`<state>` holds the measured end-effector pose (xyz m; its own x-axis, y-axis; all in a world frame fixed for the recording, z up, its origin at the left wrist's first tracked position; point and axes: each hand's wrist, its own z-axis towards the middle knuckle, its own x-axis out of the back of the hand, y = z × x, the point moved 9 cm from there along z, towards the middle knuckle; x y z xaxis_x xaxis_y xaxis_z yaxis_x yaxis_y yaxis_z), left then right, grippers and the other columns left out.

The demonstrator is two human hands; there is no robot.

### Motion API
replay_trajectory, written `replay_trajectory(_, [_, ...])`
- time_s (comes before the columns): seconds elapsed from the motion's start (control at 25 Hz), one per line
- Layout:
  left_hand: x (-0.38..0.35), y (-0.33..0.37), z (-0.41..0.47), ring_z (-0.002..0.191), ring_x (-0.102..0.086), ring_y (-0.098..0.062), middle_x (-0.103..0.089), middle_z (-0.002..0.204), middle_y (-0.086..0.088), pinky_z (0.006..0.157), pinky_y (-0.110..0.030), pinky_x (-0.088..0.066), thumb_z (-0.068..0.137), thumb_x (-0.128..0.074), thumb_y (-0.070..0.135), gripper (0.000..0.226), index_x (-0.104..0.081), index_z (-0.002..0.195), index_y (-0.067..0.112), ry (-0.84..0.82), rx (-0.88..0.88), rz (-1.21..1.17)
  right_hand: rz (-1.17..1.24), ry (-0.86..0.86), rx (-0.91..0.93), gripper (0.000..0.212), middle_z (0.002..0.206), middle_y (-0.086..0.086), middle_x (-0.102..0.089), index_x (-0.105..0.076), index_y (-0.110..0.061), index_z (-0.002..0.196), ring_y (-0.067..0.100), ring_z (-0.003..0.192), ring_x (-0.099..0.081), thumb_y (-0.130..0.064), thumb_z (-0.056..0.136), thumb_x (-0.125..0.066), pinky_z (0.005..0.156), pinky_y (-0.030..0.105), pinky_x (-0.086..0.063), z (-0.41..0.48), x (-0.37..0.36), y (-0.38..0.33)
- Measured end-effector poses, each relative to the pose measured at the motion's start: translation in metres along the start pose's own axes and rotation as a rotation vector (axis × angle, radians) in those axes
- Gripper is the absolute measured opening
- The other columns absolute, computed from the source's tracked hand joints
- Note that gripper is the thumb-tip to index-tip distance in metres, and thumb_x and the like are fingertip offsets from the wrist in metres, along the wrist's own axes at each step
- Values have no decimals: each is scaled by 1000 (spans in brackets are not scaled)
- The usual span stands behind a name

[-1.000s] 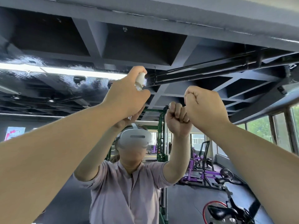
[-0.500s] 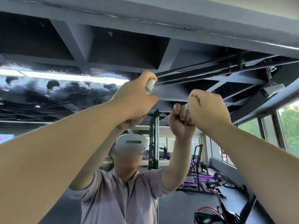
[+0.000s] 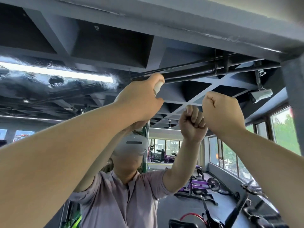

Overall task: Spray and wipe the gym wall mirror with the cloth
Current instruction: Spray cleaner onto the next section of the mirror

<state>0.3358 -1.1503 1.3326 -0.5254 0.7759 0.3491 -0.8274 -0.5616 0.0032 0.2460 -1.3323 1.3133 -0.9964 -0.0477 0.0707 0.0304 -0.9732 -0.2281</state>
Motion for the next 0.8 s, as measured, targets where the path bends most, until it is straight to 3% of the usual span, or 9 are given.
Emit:
replay_trajectory(0.32, [-41,74,25,66,-52,-14,-54,77,4,57,-31,-41,91,-51,27,39,-38,127,36,-64,-101,63,23,51,-64,27,57,8,-44,-41,-10,59,20,53,-33,-6,84,-34,49,28,-27,3,33,70])
replay_trajectory(0.52, [-72,115,23,63,-46,-7,-45,73,13,57,-29,-37,92,-49,25,40,-37,129,38,-75,-133,-23,29,83,-99,28,53,5,-38,-37,-10,58,19,51,-29,-8,86,-35,50,28,-23,-8,56,104])
replay_trajectory(0.8, [-120,199,46,66,-48,-14,-51,81,3,51,-30,-34,94,-48,24,36,-36,127,33,-95,-200,115,-28,138,-109,31,55,7,-42,-41,-9,58,20,52,-32,-8,88,-34,50,28,-24,7,121,180])
